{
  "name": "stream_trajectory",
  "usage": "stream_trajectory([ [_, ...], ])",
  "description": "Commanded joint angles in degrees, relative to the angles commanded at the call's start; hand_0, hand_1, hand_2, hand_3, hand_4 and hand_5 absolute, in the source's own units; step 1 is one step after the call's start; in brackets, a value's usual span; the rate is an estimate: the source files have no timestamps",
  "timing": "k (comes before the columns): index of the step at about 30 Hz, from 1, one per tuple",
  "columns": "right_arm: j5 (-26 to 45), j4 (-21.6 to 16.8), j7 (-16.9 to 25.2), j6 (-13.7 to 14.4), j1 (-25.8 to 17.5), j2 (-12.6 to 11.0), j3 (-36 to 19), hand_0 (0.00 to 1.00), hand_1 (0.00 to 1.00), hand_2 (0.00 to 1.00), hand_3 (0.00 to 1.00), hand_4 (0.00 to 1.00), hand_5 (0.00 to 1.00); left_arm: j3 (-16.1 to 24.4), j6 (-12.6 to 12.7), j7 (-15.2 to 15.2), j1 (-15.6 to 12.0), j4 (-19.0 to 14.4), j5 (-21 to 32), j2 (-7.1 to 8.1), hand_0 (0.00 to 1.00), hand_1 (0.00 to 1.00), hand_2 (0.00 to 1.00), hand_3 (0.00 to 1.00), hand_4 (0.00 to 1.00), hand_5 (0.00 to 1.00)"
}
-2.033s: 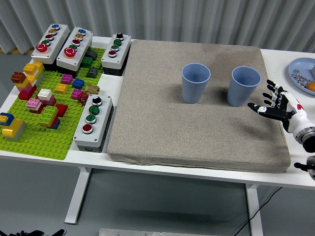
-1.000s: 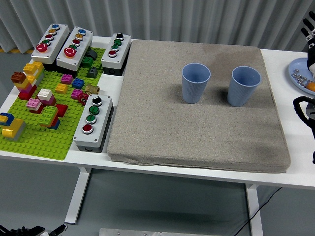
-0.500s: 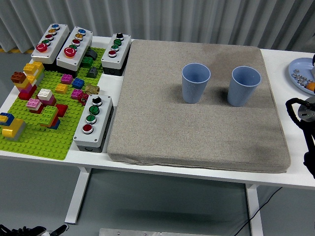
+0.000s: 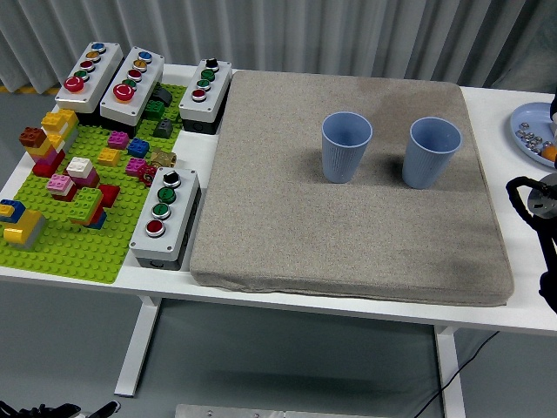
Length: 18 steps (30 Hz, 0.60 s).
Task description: Pick cup pour cup place
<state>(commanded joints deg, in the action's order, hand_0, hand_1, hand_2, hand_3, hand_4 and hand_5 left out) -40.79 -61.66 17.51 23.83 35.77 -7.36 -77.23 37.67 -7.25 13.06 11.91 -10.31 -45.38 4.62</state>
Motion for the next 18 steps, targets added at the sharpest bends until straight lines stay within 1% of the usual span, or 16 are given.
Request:
stream_trajectory([
  [1, -0.08, 0.01, -0.06, 0.0, -0.07, 0.01, 0.06, 0.959, 0.838, 0.858, 0.835, 0.786, 0.905, 0.04, 0.02, -0.02, -0.08, 0.0, 0.01, 0.0, 0.771, 0.755, 0.803, 0.641, 0.503, 0.973],
  [12, -0.56, -0.19, -0.73, 0.06, -0.07, -0.02, 0.19, 0.956, 0.838, 0.861, 0.838, 0.786, 0.905, 0.35, 0.26, -0.24, -0.35, 0.0, 0.38, 0.01, 0.771, 0.755, 0.803, 0.641, 0.503, 0.972],
  [18, -0.06, -0.1, -0.36, 0.11, -0.14, -0.02, 0.21, 0.957, 0.836, 0.865, 0.846, 0.791, 0.893, 0.56, 0.23, -0.22, -0.43, 0.0, 0.31, 0.04, 0.771, 0.755, 0.803, 0.641, 0.502, 0.971],
])
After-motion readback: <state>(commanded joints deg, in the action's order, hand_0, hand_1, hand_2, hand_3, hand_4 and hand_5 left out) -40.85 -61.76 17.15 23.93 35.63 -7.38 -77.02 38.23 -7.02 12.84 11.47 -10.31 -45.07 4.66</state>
